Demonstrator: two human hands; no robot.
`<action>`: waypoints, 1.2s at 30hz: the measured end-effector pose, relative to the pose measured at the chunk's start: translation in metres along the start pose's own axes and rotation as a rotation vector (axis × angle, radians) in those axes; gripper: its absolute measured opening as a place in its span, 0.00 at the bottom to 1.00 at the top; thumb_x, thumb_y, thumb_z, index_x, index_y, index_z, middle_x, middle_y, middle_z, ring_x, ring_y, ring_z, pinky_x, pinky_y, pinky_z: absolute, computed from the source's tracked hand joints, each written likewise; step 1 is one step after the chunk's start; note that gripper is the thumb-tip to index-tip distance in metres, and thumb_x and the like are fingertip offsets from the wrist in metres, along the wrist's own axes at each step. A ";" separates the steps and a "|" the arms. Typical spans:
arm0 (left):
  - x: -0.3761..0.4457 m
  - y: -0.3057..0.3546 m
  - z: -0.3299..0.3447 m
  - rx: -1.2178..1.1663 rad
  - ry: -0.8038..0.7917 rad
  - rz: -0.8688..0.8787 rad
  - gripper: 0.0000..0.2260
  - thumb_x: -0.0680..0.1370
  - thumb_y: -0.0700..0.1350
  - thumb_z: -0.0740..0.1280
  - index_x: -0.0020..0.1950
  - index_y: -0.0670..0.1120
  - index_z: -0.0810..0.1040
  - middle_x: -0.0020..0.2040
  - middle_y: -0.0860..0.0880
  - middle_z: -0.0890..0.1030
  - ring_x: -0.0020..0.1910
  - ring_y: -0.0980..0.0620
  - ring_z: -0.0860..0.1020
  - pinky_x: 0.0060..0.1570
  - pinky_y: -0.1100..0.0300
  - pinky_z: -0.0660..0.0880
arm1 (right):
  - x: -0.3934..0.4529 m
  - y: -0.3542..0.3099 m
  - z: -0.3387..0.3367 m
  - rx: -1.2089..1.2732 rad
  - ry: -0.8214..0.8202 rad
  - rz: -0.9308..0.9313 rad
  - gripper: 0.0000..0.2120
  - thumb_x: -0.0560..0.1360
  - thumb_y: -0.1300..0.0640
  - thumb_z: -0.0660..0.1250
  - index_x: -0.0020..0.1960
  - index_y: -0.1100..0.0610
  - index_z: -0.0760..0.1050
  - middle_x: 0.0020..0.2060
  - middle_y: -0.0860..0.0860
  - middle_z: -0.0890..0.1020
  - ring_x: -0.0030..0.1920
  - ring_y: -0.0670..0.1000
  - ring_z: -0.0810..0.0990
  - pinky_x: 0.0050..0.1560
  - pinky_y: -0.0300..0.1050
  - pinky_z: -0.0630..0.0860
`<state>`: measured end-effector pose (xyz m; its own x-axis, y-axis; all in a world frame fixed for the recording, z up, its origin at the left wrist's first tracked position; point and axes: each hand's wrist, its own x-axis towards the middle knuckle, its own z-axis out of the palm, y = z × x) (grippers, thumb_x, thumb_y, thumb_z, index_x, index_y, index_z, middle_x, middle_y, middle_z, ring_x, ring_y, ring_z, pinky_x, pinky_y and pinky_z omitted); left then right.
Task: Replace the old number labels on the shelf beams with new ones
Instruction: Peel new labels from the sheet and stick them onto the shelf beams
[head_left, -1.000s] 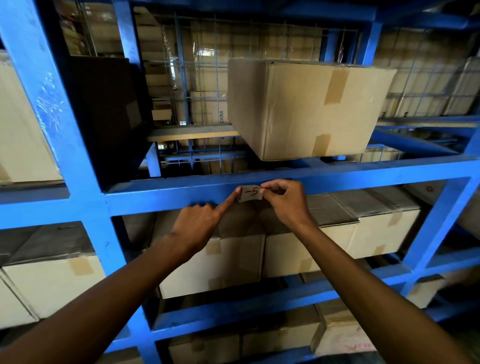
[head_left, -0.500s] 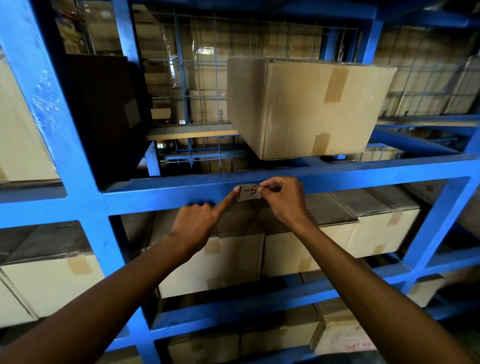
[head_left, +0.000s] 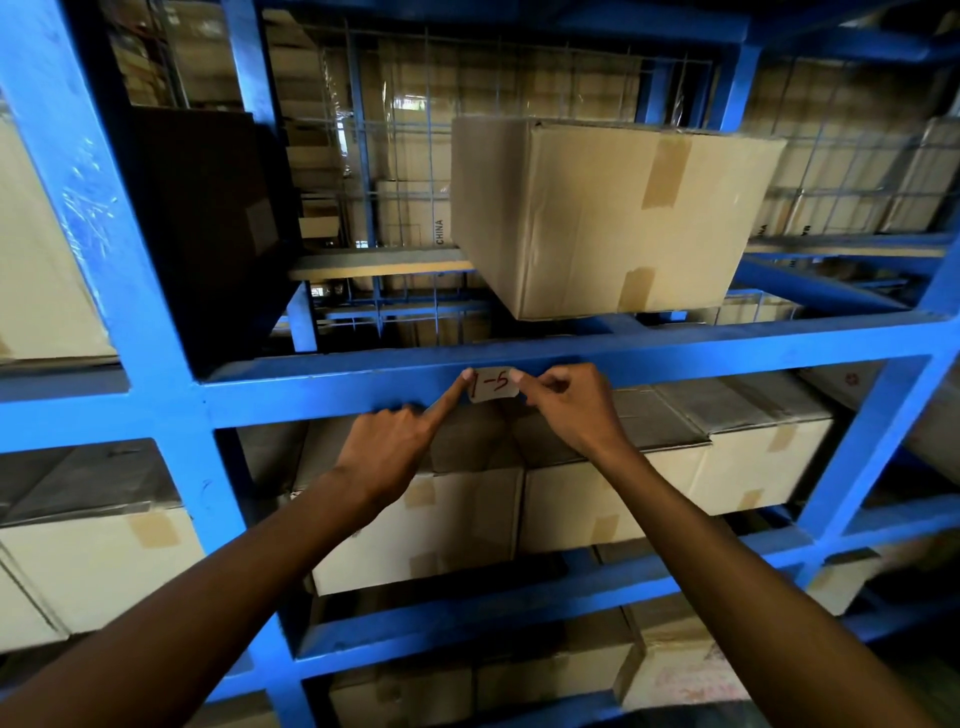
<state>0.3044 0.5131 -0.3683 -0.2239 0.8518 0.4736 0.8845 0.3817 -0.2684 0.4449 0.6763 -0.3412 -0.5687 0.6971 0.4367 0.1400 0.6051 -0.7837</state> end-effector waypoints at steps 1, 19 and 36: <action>0.001 -0.002 0.004 0.011 0.004 0.017 0.46 0.76 0.40 0.65 0.71 0.56 0.27 0.49 0.43 0.81 0.39 0.45 0.80 0.39 0.52 0.76 | 0.001 0.002 0.003 -0.027 0.001 0.006 0.19 0.71 0.43 0.68 0.34 0.59 0.79 0.31 0.53 0.83 0.34 0.48 0.81 0.37 0.43 0.76; -0.002 -0.001 -0.004 0.111 -0.018 0.038 0.49 0.73 0.36 0.66 0.70 0.55 0.25 0.38 0.46 0.80 0.31 0.49 0.77 0.31 0.56 0.69 | -0.006 0.032 0.008 -0.358 0.131 -0.228 0.20 0.77 0.41 0.56 0.41 0.56 0.75 0.34 0.52 0.79 0.34 0.50 0.77 0.36 0.51 0.77; 0.000 -0.001 -0.007 0.064 -0.091 0.013 0.46 0.77 0.39 0.62 0.68 0.57 0.23 0.48 0.45 0.81 0.41 0.47 0.80 0.42 0.54 0.74 | -0.020 0.047 0.019 -0.870 0.130 -0.493 0.43 0.69 0.59 0.69 0.75 0.53 0.46 0.40 0.59 0.82 0.36 0.56 0.81 0.47 0.54 0.79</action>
<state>0.3062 0.5096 -0.3621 -0.2514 0.8850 0.3920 0.8601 0.3899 -0.3288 0.4477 0.6834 -0.3949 -0.6371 0.2985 0.7107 0.4855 0.8715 0.0692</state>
